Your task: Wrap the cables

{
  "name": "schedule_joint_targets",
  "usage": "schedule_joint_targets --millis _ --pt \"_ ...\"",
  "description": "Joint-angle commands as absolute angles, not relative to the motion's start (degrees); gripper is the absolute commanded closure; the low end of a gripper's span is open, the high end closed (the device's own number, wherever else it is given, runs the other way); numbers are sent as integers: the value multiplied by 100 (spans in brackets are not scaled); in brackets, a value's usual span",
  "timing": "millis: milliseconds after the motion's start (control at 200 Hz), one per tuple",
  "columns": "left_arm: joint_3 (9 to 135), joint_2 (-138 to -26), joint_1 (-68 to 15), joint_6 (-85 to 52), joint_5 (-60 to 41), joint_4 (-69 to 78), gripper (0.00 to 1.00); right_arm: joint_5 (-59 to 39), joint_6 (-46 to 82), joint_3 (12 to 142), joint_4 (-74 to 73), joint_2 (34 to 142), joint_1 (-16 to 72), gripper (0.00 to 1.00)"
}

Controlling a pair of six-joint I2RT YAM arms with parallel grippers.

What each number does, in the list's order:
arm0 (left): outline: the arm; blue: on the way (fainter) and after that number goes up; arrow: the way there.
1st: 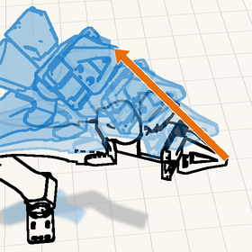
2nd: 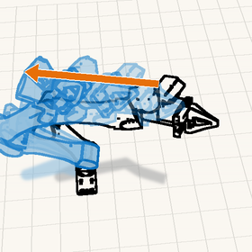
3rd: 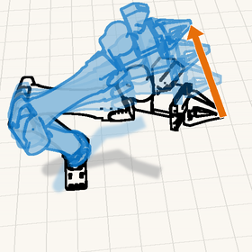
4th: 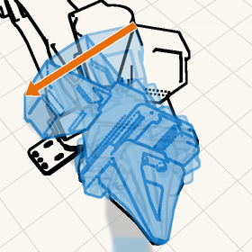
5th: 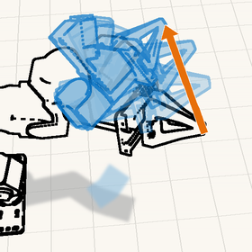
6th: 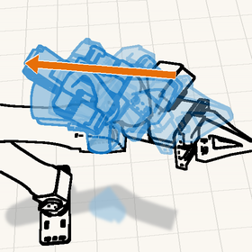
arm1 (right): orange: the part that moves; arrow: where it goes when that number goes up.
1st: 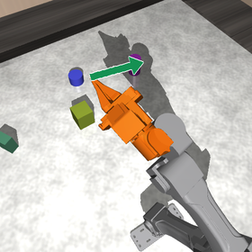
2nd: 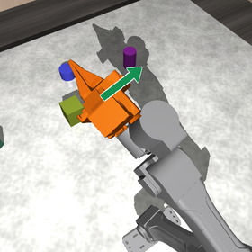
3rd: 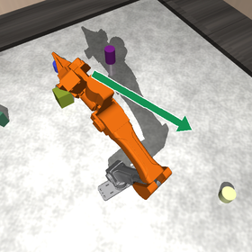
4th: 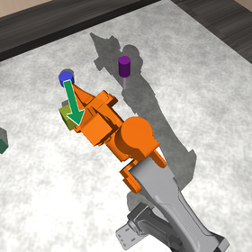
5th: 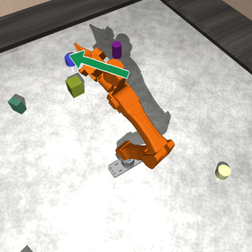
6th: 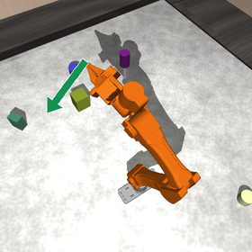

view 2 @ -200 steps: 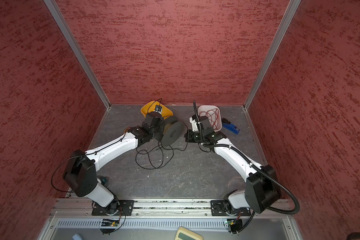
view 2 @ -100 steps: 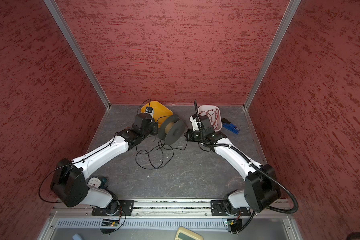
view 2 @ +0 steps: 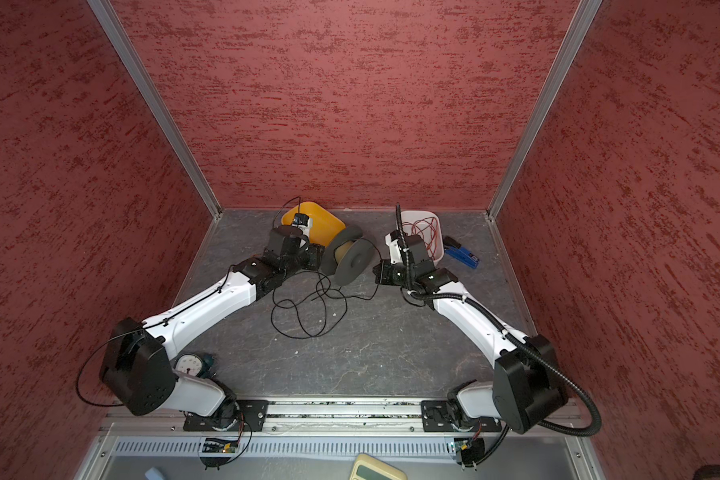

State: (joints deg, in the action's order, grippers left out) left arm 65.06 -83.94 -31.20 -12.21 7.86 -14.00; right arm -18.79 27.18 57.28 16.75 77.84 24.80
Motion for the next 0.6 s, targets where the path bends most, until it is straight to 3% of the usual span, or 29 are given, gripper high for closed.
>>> schedule_joint_targets --millis 0,95,200,591 --pt "6744 -8480 -3059 -1169 506 -1225 51 -1856 2663 5835 1437 7701 2383 100" --pt "6864 -8702 -3050 -961 297 -1140 48 -1881 2722 5858 1323 7698 2349 100" --pt "7031 -9007 -3024 -766 42 -1040 38 -1855 2729 5981 1311 7734 2310 100" --pt "7991 -10193 -2894 -353 -584 -1013 34 -2019 2670 6420 1394 8067 2053 100"
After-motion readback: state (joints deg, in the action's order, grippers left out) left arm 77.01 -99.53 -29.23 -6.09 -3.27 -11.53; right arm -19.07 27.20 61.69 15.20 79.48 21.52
